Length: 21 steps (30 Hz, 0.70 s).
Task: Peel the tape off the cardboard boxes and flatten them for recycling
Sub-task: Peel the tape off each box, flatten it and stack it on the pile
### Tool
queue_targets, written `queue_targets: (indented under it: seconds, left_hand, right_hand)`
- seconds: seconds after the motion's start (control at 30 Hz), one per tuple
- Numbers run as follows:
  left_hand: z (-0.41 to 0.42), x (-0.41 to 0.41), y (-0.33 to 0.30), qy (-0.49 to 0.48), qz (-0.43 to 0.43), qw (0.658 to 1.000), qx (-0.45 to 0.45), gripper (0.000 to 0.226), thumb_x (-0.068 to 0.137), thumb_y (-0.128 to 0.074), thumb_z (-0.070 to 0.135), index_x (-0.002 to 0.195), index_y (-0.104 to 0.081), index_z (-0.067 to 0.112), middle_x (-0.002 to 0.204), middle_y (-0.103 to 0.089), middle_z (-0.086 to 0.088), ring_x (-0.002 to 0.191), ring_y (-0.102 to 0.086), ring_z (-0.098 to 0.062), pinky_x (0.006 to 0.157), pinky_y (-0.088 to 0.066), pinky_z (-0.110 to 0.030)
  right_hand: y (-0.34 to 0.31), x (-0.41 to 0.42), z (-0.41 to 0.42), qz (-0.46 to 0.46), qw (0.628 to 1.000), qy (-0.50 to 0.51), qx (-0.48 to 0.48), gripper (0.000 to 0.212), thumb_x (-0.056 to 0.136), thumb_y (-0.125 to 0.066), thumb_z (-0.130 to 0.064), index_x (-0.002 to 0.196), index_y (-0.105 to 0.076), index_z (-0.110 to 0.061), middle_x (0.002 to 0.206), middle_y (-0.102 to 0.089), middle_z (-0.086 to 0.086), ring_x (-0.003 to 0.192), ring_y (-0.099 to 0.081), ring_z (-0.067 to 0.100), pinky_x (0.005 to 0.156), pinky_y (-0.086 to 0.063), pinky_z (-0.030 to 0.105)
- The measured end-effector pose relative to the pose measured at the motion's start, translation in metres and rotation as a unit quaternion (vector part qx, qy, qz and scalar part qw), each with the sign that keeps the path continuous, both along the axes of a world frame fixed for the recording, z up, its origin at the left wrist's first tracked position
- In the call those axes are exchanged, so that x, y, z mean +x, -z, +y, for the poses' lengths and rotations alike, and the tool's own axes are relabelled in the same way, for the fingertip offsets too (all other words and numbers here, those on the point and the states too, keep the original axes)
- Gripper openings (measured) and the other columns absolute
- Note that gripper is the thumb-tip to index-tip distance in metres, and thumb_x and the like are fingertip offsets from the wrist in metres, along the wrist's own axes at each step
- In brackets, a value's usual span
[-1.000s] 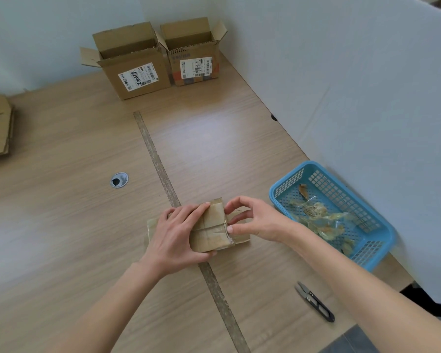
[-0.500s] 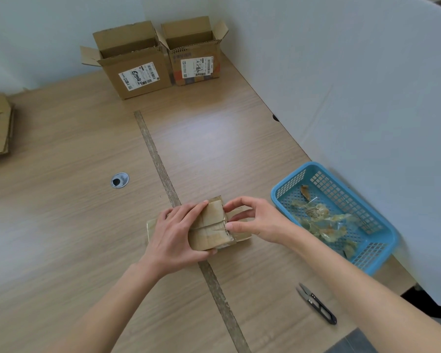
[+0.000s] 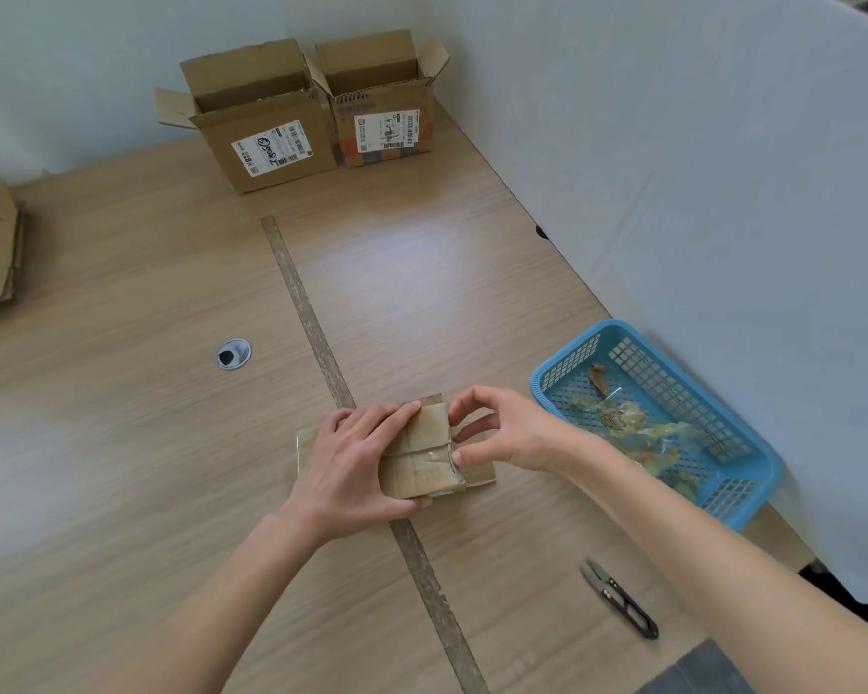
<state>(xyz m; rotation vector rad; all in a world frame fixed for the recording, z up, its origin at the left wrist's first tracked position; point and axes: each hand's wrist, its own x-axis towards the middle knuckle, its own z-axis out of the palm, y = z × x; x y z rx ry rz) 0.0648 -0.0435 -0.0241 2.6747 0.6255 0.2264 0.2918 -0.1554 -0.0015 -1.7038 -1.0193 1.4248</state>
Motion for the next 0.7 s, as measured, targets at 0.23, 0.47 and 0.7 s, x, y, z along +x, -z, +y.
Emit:
queue_targets:
  seconds: [0.23, 0.47, 0.7]
  left_hand:
    - [-0.002, 0.003, 0.003, 0.024, 0.005, 1.000, 0.015, 0.105, 0.065, -0.070, 0.076, 0.152, -0.042, 0.025, 0.138, -0.053, 0.011, 0.121, -0.054, -0.013, 0.105, -0.037, -0.043]
    - [-0.004, 0.005, 0.005, 0.022, 0.011, 1.000, 0.017, 0.102, 0.066, -0.069, 0.074, 0.151, -0.042, 0.023, 0.135, -0.054, 0.009, 0.118, -0.054, -0.014, 0.103, -0.038, -0.042]
    - [-0.002, 0.007, 0.005, -0.011, 0.017, 0.999, 0.032, 0.102, 0.064, -0.066, 0.077, 0.149, -0.045, 0.025, 0.133, -0.055, 0.011, 0.118, -0.053, -0.012, 0.100, -0.040, -0.040]
  right_hand:
    - [0.005, -0.002, -0.013, -0.049, 0.998, 0.019, 0.037, 0.041, 0.070, -0.090, -0.020, 0.103, -0.067, -0.028, 0.111, -0.071, -0.012, 0.099, -0.073, 0.007, 0.089, -0.060, 0.040]
    - [0.017, -0.023, -0.015, -0.145, 0.978, 0.113, 0.095, 0.027, 0.072, -0.089, -0.034, 0.091, -0.073, -0.027, 0.090, -0.075, -0.013, 0.080, -0.072, 0.000, 0.070, -0.061, 0.026]
    - [0.008, -0.016, -0.013, -0.250, 0.960, 0.030, 0.118, 0.052, 0.069, -0.087, -0.052, 0.109, -0.069, -0.025, 0.105, -0.068, -0.016, 0.086, -0.069, 0.001, 0.074, -0.060, 0.027]
